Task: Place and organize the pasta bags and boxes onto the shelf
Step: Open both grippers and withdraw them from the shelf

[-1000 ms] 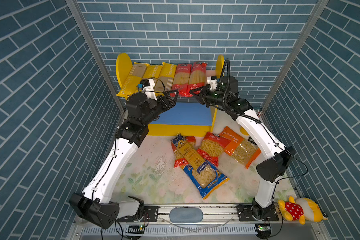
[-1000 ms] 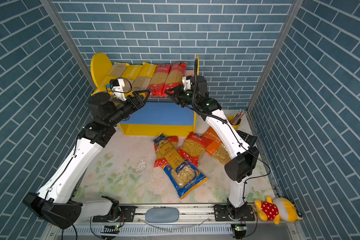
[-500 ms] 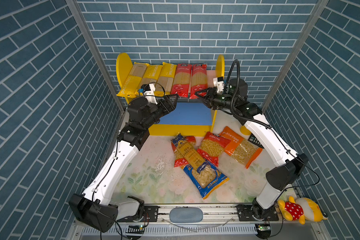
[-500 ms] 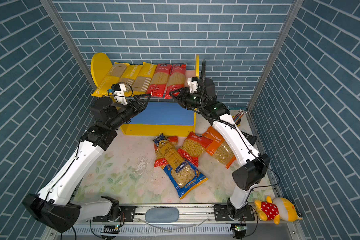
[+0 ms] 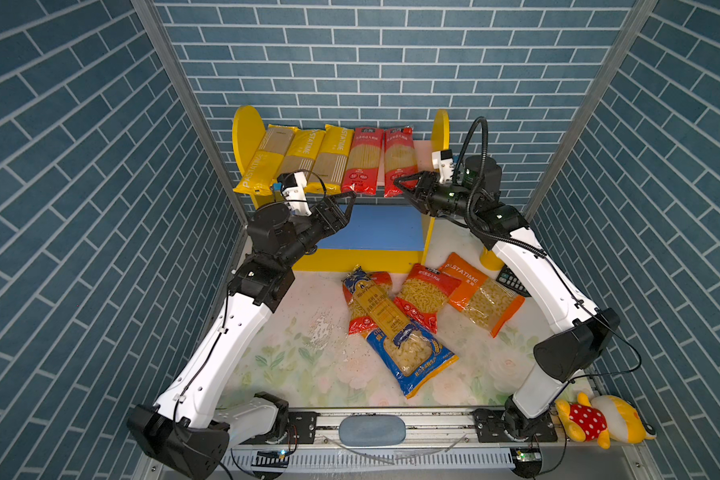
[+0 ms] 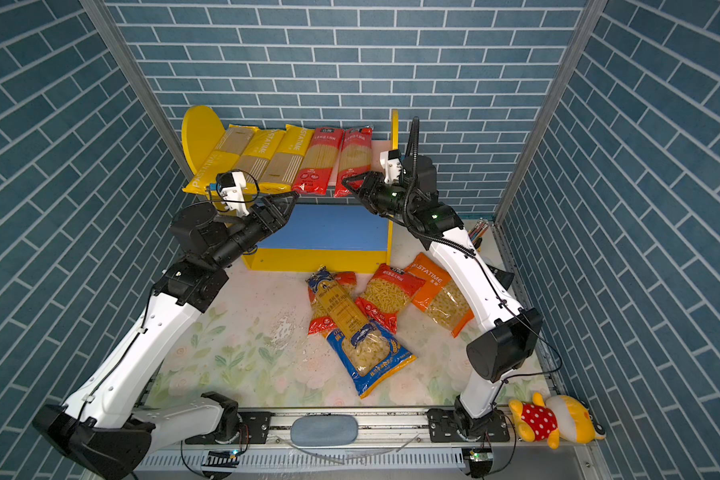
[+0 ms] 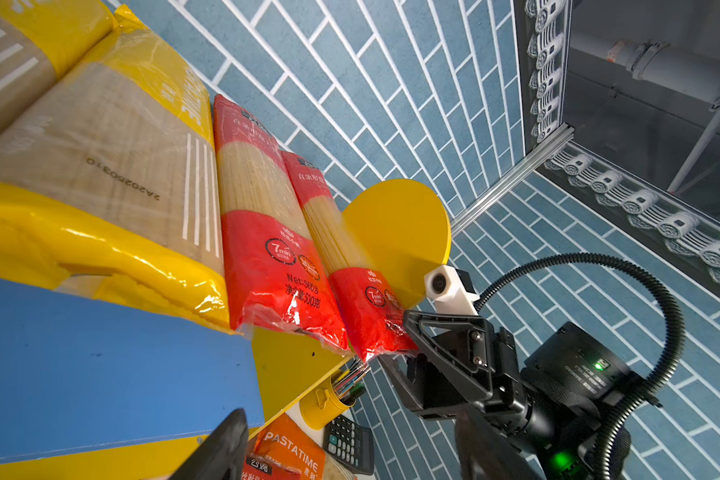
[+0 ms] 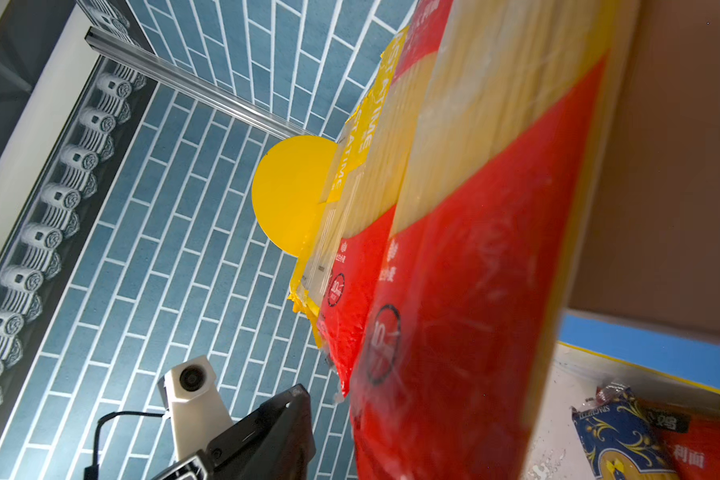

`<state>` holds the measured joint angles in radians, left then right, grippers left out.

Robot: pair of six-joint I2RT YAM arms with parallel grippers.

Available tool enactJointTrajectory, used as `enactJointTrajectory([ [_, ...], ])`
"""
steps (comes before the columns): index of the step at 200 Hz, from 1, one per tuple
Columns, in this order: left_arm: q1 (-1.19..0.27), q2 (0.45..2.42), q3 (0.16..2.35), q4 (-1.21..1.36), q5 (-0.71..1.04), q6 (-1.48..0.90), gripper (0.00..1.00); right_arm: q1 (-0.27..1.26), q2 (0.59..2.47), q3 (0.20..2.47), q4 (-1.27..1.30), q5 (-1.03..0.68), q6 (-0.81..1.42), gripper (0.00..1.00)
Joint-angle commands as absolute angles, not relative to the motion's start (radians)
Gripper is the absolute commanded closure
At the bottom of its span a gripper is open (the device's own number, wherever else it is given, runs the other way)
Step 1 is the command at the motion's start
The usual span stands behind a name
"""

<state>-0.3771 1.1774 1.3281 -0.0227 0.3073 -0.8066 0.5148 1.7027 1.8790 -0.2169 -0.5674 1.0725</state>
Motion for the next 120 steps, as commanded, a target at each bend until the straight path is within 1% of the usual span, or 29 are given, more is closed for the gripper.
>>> enactJointTrajectory([
  [1, -0.388, 1.134, 1.302, -0.044, 0.3, -0.762, 0.21, 0.508, 1.617, 1.809, -0.148, -0.588, 1.05, 0.42],
  [30, -0.393, 1.116, 1.265, -0.039, 0.294, -0.764, 0.21, 0.507, 1.584, 1.751, -0.144, -0.579, 1.047, 0.41],
  [50, -0.404, 1.12, 1.249, -0.028, 0.293, -0.769, 0.21, 0.506, 1.574, 1.734, -0.149, -0.541, 1.046, 0.43],
  [100, -0.44, 1.112, 1.223, -0.034, 0.272, -0.764, 0.21, 0.499, 1.674, 1.842, -0.184, -0.488, 1.078, 0.44],
  [113, -0.44, 1.102, 1.214, -0.039, 0.265, -0.762, 0.21, 0.5, 1.689, 1.842, -0.153, -0.482, 1.102, 0.46],
  [120, -0.44, 1.099, 1.211, -0.043, 0.264, -0.759, 0.21, 0.5, 1.698, 1.846, -0.133, -0.487, 1.116, 0.5],
])
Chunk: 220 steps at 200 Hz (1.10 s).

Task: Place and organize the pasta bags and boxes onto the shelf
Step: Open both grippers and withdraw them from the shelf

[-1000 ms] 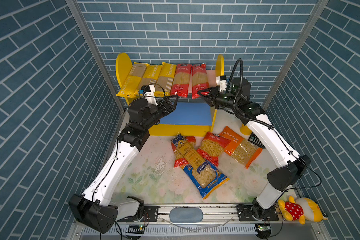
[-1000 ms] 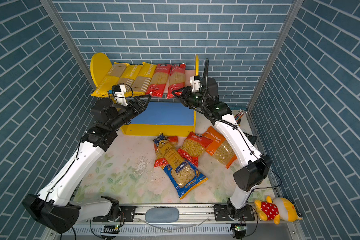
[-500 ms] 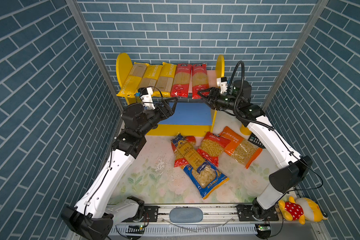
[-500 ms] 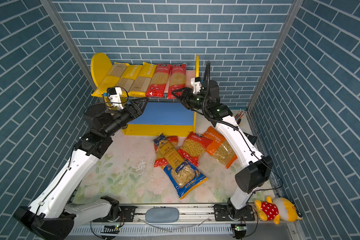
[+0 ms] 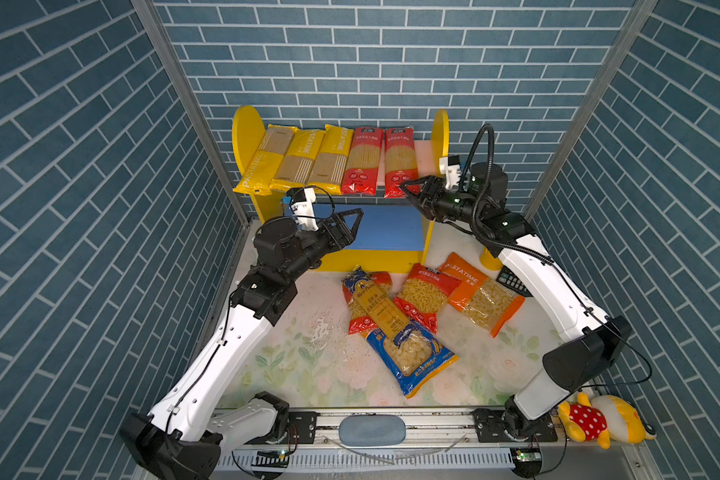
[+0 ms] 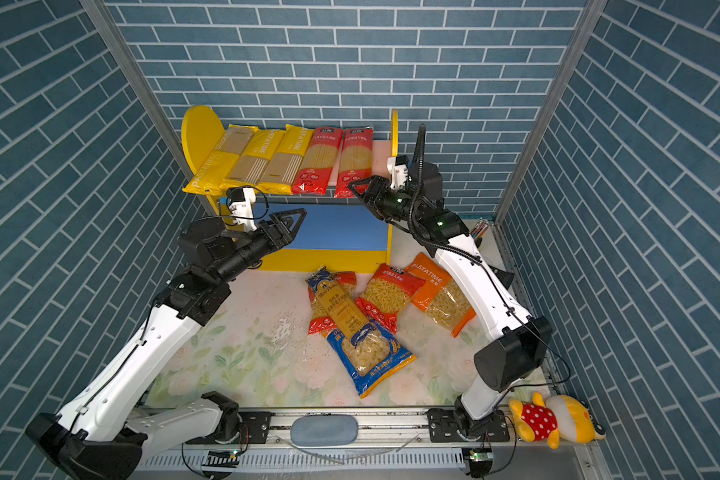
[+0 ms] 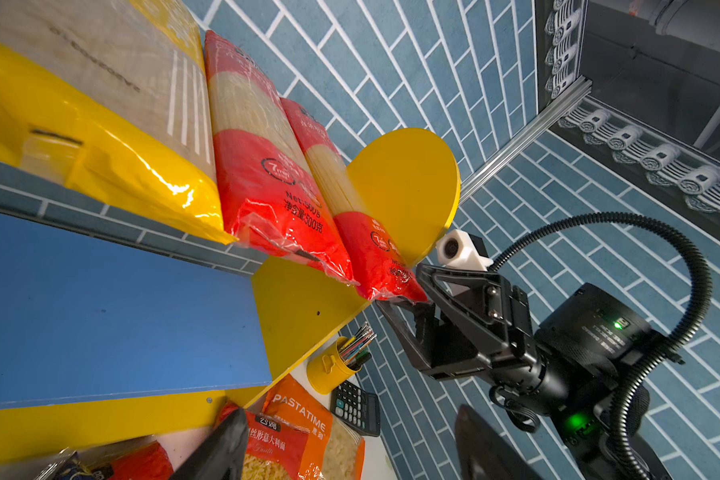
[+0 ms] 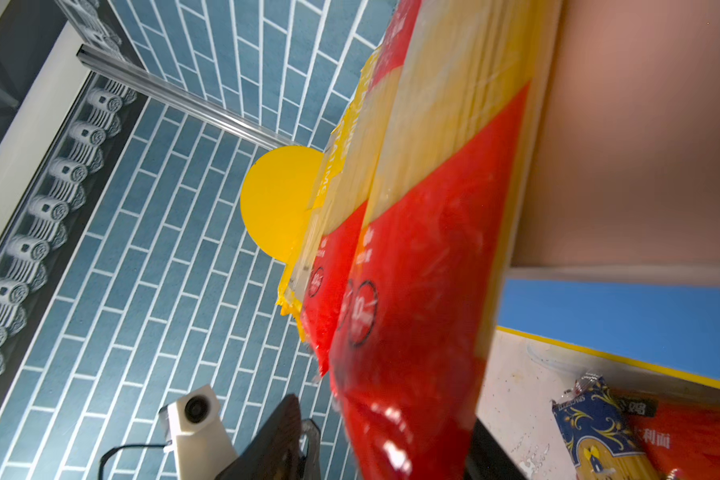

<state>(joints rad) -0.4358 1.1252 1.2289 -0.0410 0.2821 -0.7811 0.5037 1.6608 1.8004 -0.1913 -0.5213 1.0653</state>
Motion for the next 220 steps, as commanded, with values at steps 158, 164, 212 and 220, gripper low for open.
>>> enactJointTrajectory([
  [158, -0.442, 1.077, 1.203, -0.07, 0.255, -0.746, 0.21, 0.497, 1.77, 1.87, -0.023, -0.698, 1.195, 0.68],
  [164, -0.441, 1.073, 1.203, -0.072, 0.254, -0.745, 0.21, 0.496, 1.76, 1.857, -0.022, -0.695, 1.19, 0.61],
  [212, -0.448, 1.029, 1.143, -0.091, 0.269, -0.728, 0.21, 0.486, 1.652, 1.715, -0.035, -0.68, 1.138, 0.4],
  [220, -0.458, 1.018, 1.126, -0.092, 0.27, -0.713, 0.21, 0.486, 1.628, 1.687, -0.05, -0.674, 1.12, 0.4],
])
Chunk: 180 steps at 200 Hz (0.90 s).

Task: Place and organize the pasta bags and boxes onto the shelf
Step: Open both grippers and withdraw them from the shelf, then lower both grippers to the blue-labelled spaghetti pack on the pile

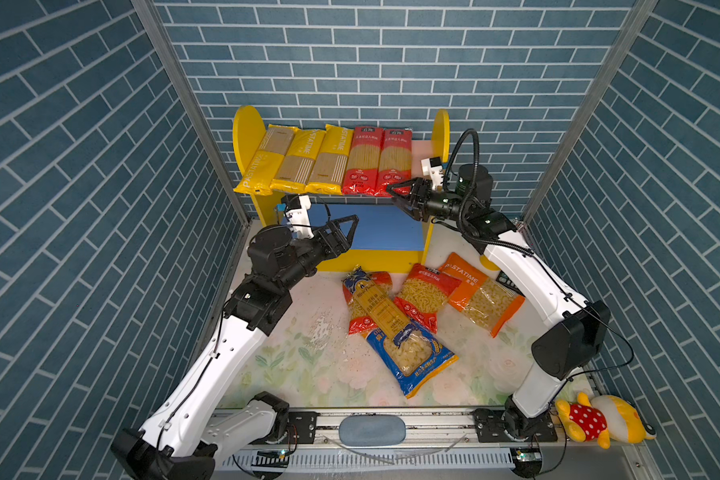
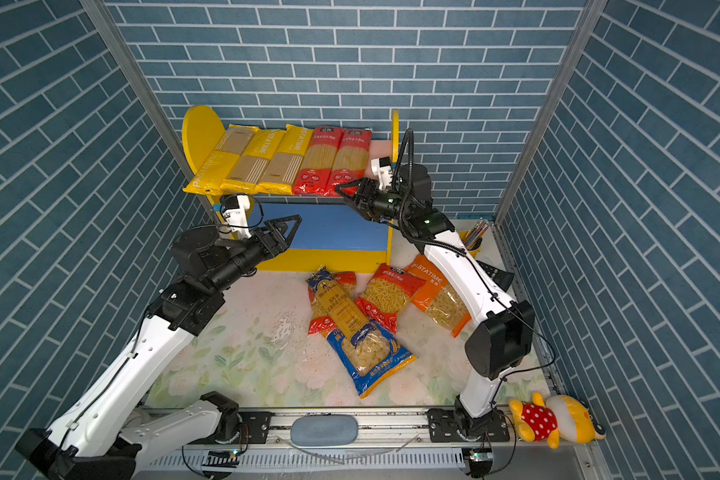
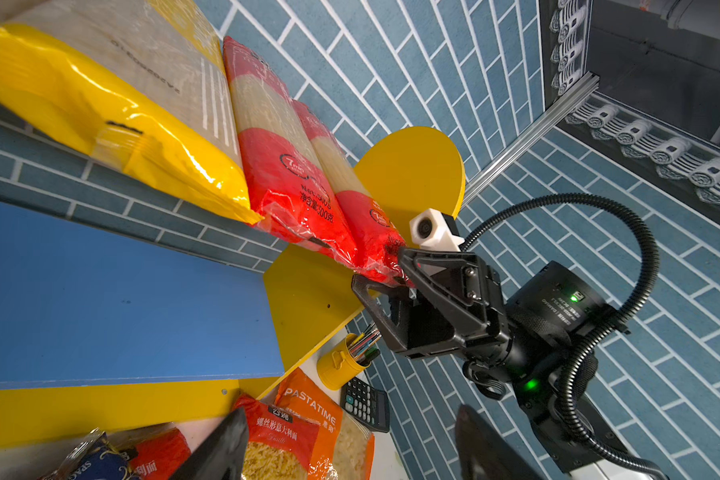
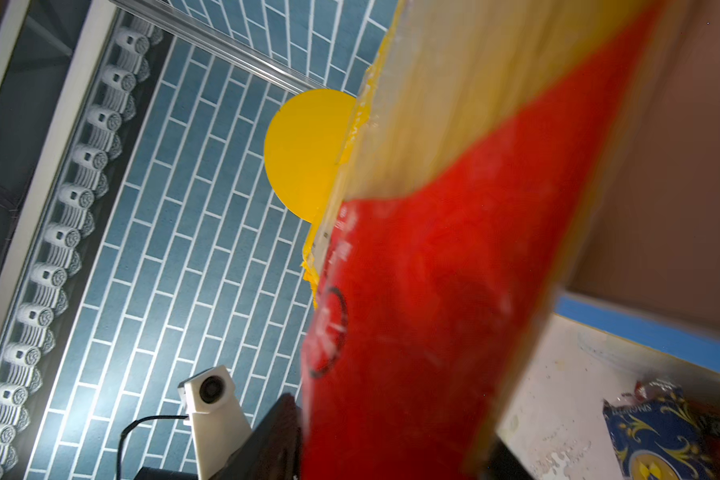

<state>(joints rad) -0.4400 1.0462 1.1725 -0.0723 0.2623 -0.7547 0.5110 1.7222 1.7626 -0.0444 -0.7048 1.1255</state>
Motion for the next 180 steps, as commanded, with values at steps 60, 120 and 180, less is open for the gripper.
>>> enactJointTrajectory([
  [60, -0.641, 0.909, 0.909, -0.02, 0.184, -0.619, 0.19, 0.489, 1.37, 1.392, -0.173, -0.615, 0.956, 0.39],
  [120, -0.787, 0.905, 0.617, 0.013, 0.032, -0.741, 0.19, 0.505, 1.175, 0.908, -0.201, -0.51, 0.865, 0.42],
  [180, -0.813, 1.078, 0.537, 0.047, -0.019, -0.823, 0.19, 0.598, 1.316, 0.81, -0.23, -0.425, 0.795, 0.37],
])
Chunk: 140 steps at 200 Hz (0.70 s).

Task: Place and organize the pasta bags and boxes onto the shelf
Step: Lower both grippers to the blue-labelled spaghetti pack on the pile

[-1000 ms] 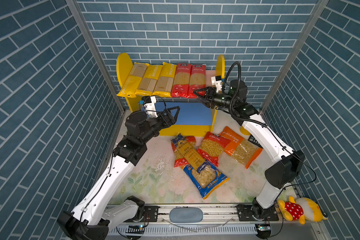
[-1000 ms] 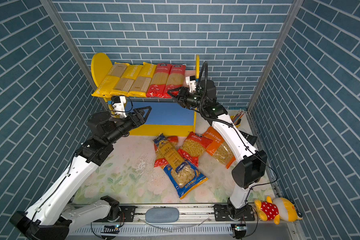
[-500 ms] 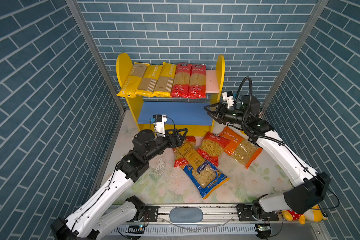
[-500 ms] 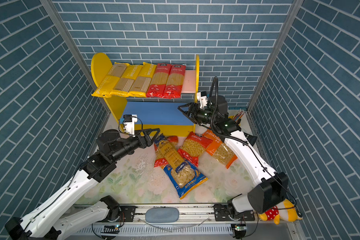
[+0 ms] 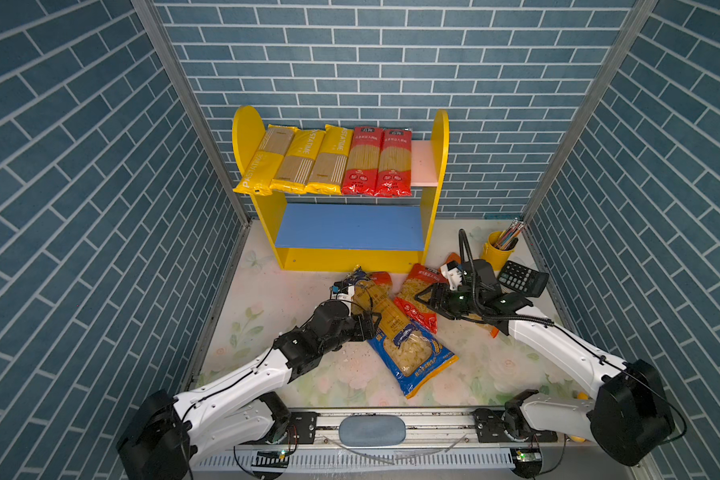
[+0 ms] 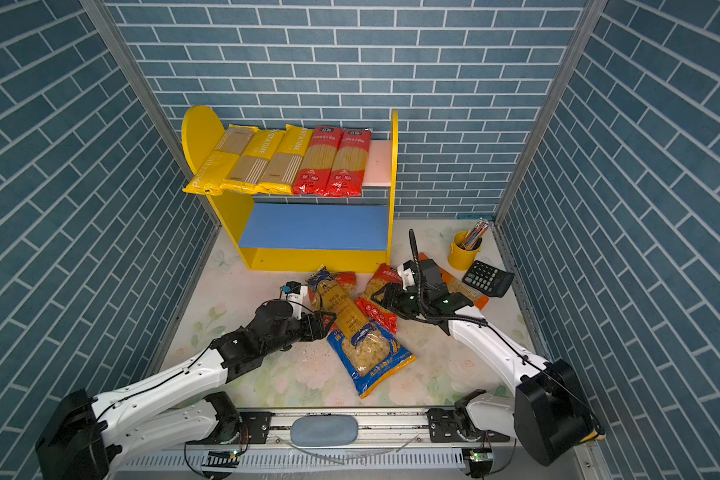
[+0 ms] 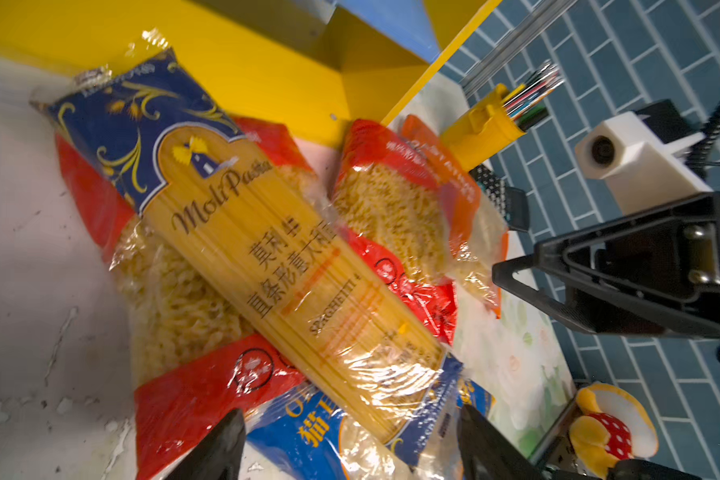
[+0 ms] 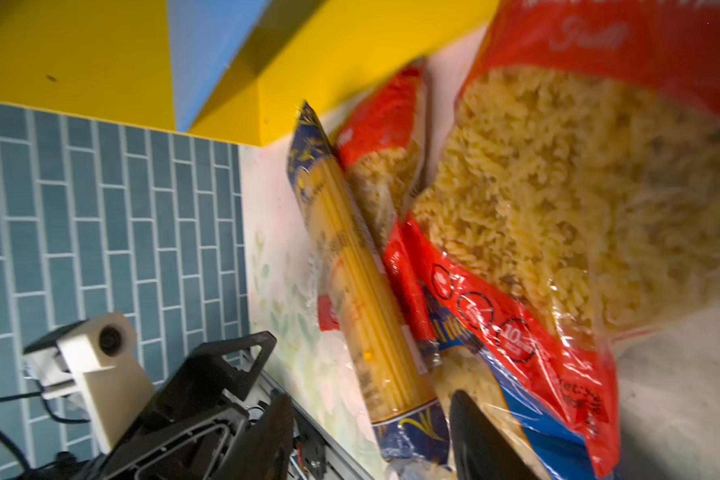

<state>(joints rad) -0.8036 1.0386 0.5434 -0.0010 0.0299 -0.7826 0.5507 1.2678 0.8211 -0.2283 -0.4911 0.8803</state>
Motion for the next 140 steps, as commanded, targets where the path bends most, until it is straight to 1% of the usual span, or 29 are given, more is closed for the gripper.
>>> enactJointTrajectory([
  [1, -0.813, 1.08, 0.536, 0.049, -0.018, -0.823, 0.19, 0.6, 1.319, 0.81, -0.23, -0.423, 0.794, 0.37],
  [22, -0.816, 1.119, 0.514, 0.105, -0.014, -0.854, 0.19, 0.649, 1.378, 0.8, -0.189, -0.409, 0.798, 0.37],
  [53, -0.816, 1.172, 0.491, 0.148, -0.016, -0.869, 0.19, 0.7, 1.476, 0.817, -0.153, -0.442, 0.806, 0.38],
  [72, -0.813, 1.203, 0.477, 0.17, -0.029, -0.867, 0.19, 0.724, 1.501, 0.816, -0.12, -0.479, 0.814, 0.37],
  [89, -0.811, 1.217, 0.453, 0.218, -0.026, -0.864, 0.23, 0.733, 1.492, 0.79, -0.047, -0.516, 0.842, 0.37],
  [117, -0.811, 1.239, 0.427, 0.287, -0.001, -0.87, 0.32, 0.735, 1.514, 0.757, 0.088, -0.564, 0.904, 0.37],
  [129, -0.811, 1.244, 0.422, 0.303, 0.014, -0.875, 0.36, 0.735, 1.528, 0.749, 0.141, -0.582, 0.928, 0.41],
  [140, -0.811, 1.24, 0.423, 0.304, 0.021, -0.88, 0.38, 0.734, 1.534, 0.749, 0.166, -0.59, 0.939, 0.48],
])
